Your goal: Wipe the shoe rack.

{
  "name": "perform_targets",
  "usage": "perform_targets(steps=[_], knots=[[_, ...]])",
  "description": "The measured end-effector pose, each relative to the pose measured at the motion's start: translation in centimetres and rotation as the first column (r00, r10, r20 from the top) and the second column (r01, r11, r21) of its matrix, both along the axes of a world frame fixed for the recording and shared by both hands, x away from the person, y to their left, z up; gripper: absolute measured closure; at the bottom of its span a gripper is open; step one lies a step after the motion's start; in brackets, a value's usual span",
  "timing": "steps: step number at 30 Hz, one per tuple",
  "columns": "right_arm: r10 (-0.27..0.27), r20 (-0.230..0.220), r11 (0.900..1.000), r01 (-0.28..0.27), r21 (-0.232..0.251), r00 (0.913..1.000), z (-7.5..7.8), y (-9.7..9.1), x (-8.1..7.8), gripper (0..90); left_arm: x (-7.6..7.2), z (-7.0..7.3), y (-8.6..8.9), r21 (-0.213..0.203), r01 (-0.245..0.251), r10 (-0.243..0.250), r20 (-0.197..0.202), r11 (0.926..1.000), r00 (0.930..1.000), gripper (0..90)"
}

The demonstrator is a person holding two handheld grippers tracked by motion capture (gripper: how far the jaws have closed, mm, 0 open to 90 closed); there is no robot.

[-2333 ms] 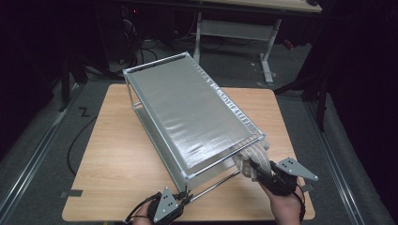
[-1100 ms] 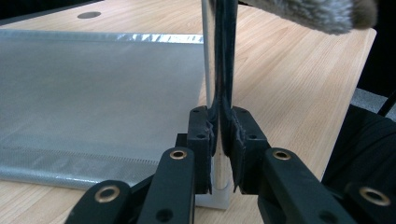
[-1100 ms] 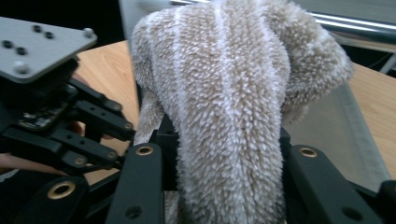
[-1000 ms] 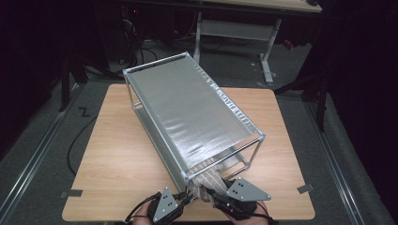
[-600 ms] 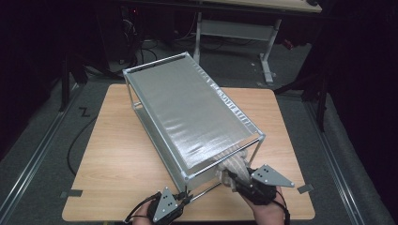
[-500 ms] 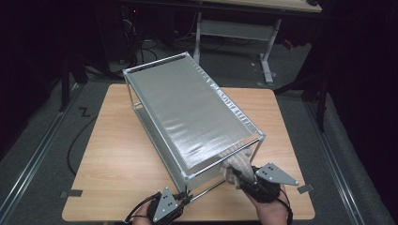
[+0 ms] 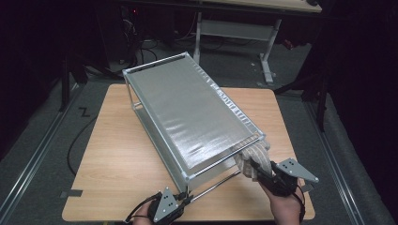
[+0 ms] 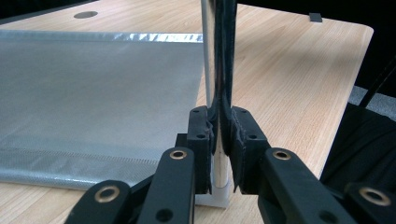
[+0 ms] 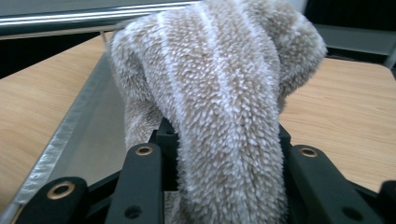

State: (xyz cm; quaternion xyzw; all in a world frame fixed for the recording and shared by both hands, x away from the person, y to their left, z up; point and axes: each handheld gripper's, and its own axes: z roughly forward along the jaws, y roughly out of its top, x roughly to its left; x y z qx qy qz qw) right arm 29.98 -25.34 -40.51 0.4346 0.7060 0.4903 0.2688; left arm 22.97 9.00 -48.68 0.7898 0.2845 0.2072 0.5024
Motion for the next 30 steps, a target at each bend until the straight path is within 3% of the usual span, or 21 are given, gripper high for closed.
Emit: perform_targets(steps=[6, 7, 12, 14, 15, 16, 17, 18, 19, 20, 23, 30], knots=[[0.086, 0.003, 0.996, -0.086, -0.025, 0.9963, 0.1, 2.3, -1.0, 61.9, 0.0, 0.0, 0.0, 0.0, 0.001, -0.001, 0.0, 1.0, 1.0, 79.4], [0.13, 0.003, 0.9909, -0.13, -0.034, 0.9915, 0.2, 3.4, -1.5, 61.8, 0.0, 0.0, 0.0, 0.001, 0.002, -0.002, 0.0, 1.0, 1.0, 79.4], [0.248, 0.004, 0.9671, -0.247, -0.062, 0.9689, 0.4, 6.4, -3.1, 61.8, 0.0, 0.0, 0.1, 0.002, 0.003, -0.003, -0.001, 1.0, 1.0, 79.4], [0.266, 0.003, 0.9617, -0.266, -0.068, 0.9639, 0.4, 7.0, -3.5, 61.8, 0.0, 0.0, 0.0, -0.005, 0.001, -0.001, -0.002, 1.0, 1.0, 79.4], [0.308, 0.005, 0.9489, -0.307, -0.075, 0.9514, 0.5, 8.0, -4.1, 61.8, 0.0, 0.0, 0.0, 0.0, 0.002, -0.002, -0.001, 1.0, 1.0, 79.4], [0.325, 0.005, 0.9427, -0.323, -0.083, 0.9458, 0.5, 8.6, -4.4, 61.8, 0.0, 0.0, 0.0, 0.0, 0.002, -0.002, -0.001, 1.0, 1.0, 79.4], [0.325, 0.005, 0.9427, -0.323, -0.083, 0.9458, 0.5, 8.6, -4.4, 61.8, 0.0, 0.0, 0.0, 0.0, 0.002, -0.002, -0.001, 1.0, 1.0, 79.4], [0.347, 0.008, 0.9347, -0.345, -0.087, 0.938, 0.5, 9.0, -4.7, 61.8, 0.0, 0.0, 0.0, -0.001, 0.002, -0.002, -0.001, 1.0, 1.0, 79.4], [0.381, 0.01, 0.921, -0.378, -0.095, 0.9247, 0.5, 9.8, -5.2, 61.8, 0.0, 0.0, 0.0, -0.001, 0.002, -0.002, -0.001, 1.0, 1.0, 79.4], [0.381, 0.01, 0.921, -0.378, -0.095, 0.9247, 0.5, 9.8, -5.2, 61.8, 0.0, 0.0, 0.0, 0.0, 0.002, -0.002, -0.001, 1.0, 1.0, 79.4], [0.417, 0.015, 0.9039, -0.413, -0.11, 0.9086, 0.6, 10.7, -6.0, 61.8, 0.0, 0.0, 0.0, 0.001, 0.003, -0.003, 0.0, 1.0, 1.0, 79.4], [0.426, 0.023, 0.9006, -0.421, -0.107, 0.9045, 0.8, 10.7, -6.3, 61.8, 0.2, 0.1, 0.3, 0.008, -0.007, 0.007, -0.005, 0.9999, 1.0, 79.3]])
